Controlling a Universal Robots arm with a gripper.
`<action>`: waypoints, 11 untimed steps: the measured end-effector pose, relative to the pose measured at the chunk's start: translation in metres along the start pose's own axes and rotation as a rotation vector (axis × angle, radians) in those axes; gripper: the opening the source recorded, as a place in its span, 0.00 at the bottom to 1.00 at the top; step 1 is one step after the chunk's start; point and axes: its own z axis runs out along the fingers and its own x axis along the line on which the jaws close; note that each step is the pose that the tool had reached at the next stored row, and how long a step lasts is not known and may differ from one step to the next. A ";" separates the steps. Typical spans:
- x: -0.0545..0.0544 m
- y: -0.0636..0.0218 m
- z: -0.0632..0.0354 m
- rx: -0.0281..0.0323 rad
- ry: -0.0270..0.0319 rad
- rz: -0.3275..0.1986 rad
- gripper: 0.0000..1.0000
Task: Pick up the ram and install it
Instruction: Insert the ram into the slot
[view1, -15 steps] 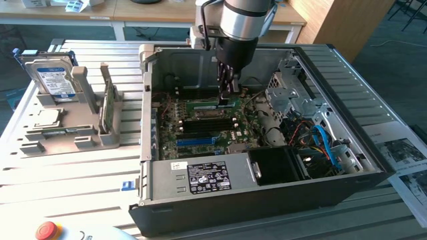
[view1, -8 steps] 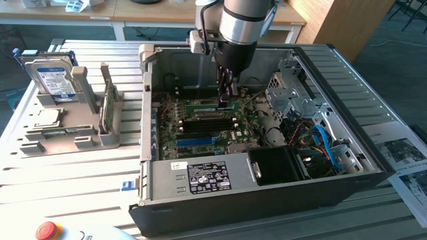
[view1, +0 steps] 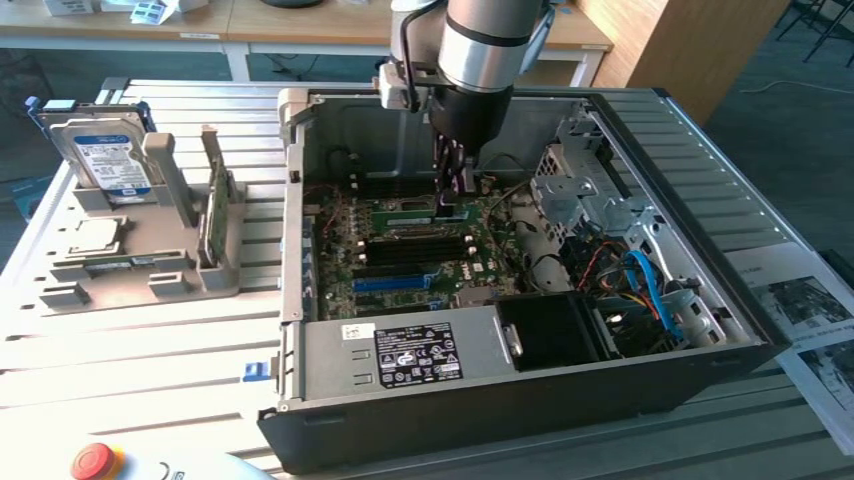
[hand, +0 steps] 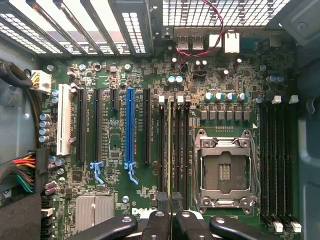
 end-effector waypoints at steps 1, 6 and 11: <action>0.000 0.0000 0.0000 0.0000 -0.0001 0.000 0.12; 0.002 0.0000 0.0001 0.0001 -0.0001 0.000 0.12; 0.002 0.0000 0.0001 0.0000 0.0000 0.000 0.12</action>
